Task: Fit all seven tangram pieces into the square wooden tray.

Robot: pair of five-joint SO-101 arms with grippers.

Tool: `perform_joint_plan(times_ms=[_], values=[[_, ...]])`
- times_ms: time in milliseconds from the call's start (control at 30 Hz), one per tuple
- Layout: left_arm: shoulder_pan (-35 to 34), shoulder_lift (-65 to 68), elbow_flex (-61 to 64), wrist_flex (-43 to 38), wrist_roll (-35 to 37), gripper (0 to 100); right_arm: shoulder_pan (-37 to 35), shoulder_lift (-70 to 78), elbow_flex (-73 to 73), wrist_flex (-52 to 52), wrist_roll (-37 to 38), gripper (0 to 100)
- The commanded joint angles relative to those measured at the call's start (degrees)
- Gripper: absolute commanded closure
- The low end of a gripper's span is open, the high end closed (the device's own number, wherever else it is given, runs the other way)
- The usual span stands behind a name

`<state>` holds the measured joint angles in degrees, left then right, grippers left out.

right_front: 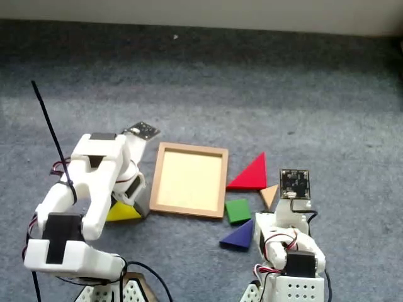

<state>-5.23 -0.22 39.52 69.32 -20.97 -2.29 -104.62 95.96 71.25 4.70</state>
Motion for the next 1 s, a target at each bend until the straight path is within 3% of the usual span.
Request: perform_joint_plan(times_ms=[0,167,600,700,967], values=[[0.6,-9.2,2.9,0.1,-0.3,75,0.6,-0.7,8.6,0.4,0.5,98.9],[0.7,-16.0,6.4,0.5,-0.2,74,0.6,-0.7,8.6,0.4,0.5,98.9],[3.9,-16.3,3.1,5.5,2.8,74,0.6,-0.7,8.6,0.4,0.5,98.9],[4.2,-16.3,5.0,5.7,2.9,69,0.6,-0.7,8.6,0.4,0.5,98.9],[1.1,-16.0,11.7,-5.8,2.6,68,0.6,-0.7,8.6,0.4,0.5,98.9]])
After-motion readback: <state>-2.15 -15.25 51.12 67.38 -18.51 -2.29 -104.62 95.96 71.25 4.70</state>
